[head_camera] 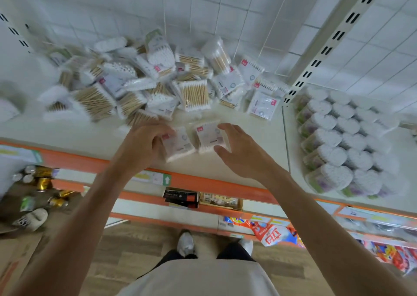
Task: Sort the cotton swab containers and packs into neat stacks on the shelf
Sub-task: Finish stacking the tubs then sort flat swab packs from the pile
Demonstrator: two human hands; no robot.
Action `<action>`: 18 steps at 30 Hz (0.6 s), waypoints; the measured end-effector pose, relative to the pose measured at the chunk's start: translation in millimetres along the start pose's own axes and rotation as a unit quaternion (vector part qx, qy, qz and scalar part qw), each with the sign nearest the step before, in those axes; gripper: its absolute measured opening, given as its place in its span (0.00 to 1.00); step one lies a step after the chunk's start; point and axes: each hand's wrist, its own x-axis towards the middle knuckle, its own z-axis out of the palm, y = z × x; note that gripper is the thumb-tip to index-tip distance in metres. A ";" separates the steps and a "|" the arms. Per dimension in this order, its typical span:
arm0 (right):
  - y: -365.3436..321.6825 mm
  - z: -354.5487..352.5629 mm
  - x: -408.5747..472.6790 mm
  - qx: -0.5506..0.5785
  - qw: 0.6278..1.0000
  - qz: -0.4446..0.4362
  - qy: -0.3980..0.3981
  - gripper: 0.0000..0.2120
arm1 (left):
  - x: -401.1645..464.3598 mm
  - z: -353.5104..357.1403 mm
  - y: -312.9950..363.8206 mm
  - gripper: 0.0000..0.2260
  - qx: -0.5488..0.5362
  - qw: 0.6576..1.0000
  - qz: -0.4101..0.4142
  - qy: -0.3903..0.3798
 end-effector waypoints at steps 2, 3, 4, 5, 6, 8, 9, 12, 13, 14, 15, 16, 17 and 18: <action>-4.0 6.4 5.4 0.016 1.000 -0.001 0.019 0.25 | -2.3 0.1 2.9 0.17 -0.025 0.999 0.000 -0.029; -5.1 7.8 8.1 0.019 0.999 0.000 0.029 0.24 | -3.4 0.2 6.9 0.16 -0.035 0.999 -0.001 -0.030; -5.7 7.7 10.4 0.017 0.999 0.004 0.035 0.24 | -4.6 0.8 10.9 0.16 -0.038 0.999 -0.009 -0.028; -5.7 6.4 12.6 0.014 0.999 0.008 0.036 0.24 | -6.3 1.9 13.9 0.18 -0.034 0.999 -0.020 -0.030; -5.7 4.3 15.0 0.007 0.999 0.009 0.031 0.25 | -8.3 4.2 15.2 0.22 -0.022 0.998 -0.032 -0.039; -6.2 -0.7 18.9 -0.010 1.000 0.005 0.014 0.26 | -13.6 11.0 16.2 0.31 0.018 0.996 -0.041 -0.077; -6.9 -2.7 21.2 -0.017 1.000 0.004 0.000 0.27 | -15.8 15.0 15.4 0.32 0.035 0.995 -0.035 -0.087; -13.1 -8.0 29.4 -0.048 0.997 -0.007 -0.059 0.30 | -19.0 19.1 9.6 0.34 0.037 0.996 -0.012 -0.086; -15.5 -10.2 33.6 -0.060 0.995 -0.011 -0.077 0.32 | -17.7 17.5 8.2 0.36 0.027 0.996 -0.010 -0.087; -18.5 -12.4 37.7 -0.069 0.993 -0.010 -0.096 0.34 | -17.1 15.8 7.0 0.37 0.017 0.996 -0.009 -0.088; -21.3 -14.0 41.5 -0.074 0.991 -0.008 -0.111 0.35 | -17.7 14.6 5.5 0.39 0.008 0.996 -0.008 -0.088; -24.1 -15.1 44.9 -0.077 0.990 -0.007 -0.120 0.36 | -19.3 14.5 4.6 0.40 0.000 0.996 -0.010 -0.085; -26.0 -15.4 47.3 -0.079 0.989 -0.006 -0.123 0.37 | -21.8 14.9 4.4 0.39 -0.009 0.997 -0.015 -0.078; -27.2 -15.2 48.2 -0.081 0.989 -0.005 -0.122 0.37 | -24.4 15.7 4.8 0.37 -0.019 0.997 -0.020 -0.066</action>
